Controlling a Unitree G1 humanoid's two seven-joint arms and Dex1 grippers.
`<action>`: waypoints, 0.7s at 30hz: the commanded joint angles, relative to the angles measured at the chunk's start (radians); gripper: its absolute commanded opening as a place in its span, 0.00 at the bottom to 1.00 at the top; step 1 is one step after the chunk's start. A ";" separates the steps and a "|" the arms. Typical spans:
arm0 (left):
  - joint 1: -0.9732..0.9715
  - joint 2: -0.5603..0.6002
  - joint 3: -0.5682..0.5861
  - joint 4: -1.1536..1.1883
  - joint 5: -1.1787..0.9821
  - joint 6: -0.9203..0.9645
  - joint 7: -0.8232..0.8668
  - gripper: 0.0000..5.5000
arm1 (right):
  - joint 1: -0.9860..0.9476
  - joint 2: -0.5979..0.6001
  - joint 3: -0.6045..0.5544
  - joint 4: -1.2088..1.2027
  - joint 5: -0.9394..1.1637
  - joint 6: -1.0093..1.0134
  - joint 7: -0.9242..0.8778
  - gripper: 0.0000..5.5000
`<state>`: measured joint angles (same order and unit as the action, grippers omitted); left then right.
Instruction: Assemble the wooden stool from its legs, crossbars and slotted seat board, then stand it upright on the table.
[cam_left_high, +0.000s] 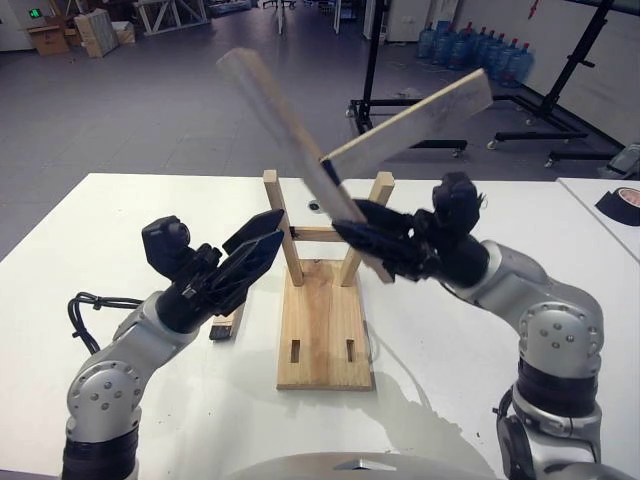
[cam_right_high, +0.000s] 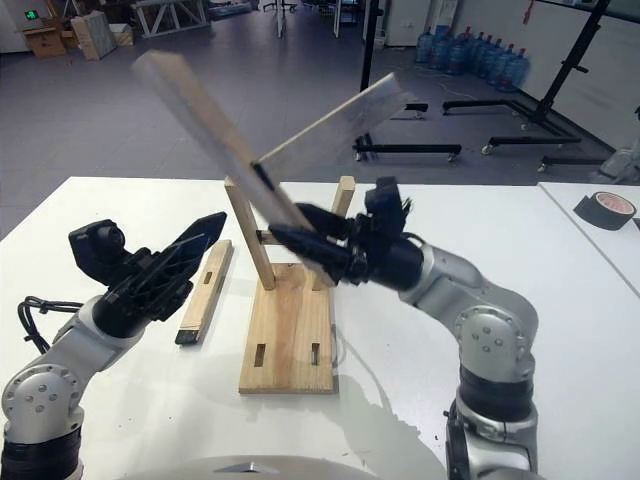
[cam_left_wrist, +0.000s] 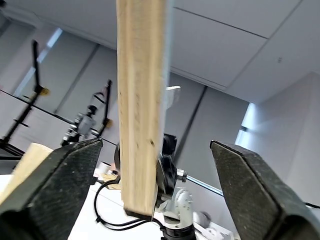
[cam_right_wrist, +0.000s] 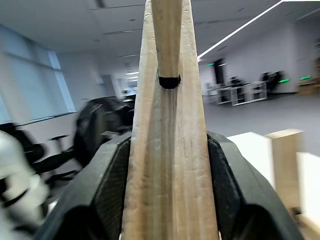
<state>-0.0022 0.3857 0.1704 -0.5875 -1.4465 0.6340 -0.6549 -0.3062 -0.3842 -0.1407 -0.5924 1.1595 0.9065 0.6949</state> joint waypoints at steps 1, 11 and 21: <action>-0.023 0.034 -0.001 0.010 0.012 0.014 -0.005 0.72 | 0.041 -0.052 0.042 -0.034 0.044 0.014 0.049 0.37; -0.032 0.060 0.014 -0.033 -0.028 -0.001 -0.021 0.72 | 0.117 -0.083 0.166 0.002 -0.059 -0.040 0.088 0.37; -0.043 0.047 0.031 0.002 -0.041 -0.028 0.012 0.47 | 0.135 -0.065 0.179 0.020 -0.086 -0.091 0.072 0.37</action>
<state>-0.0348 0.4288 0.1955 -0.5904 -1.4799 0.6064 -0.6414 -0.1762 -0.4526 0.0412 -0.5844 1.0961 0.8421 0.7774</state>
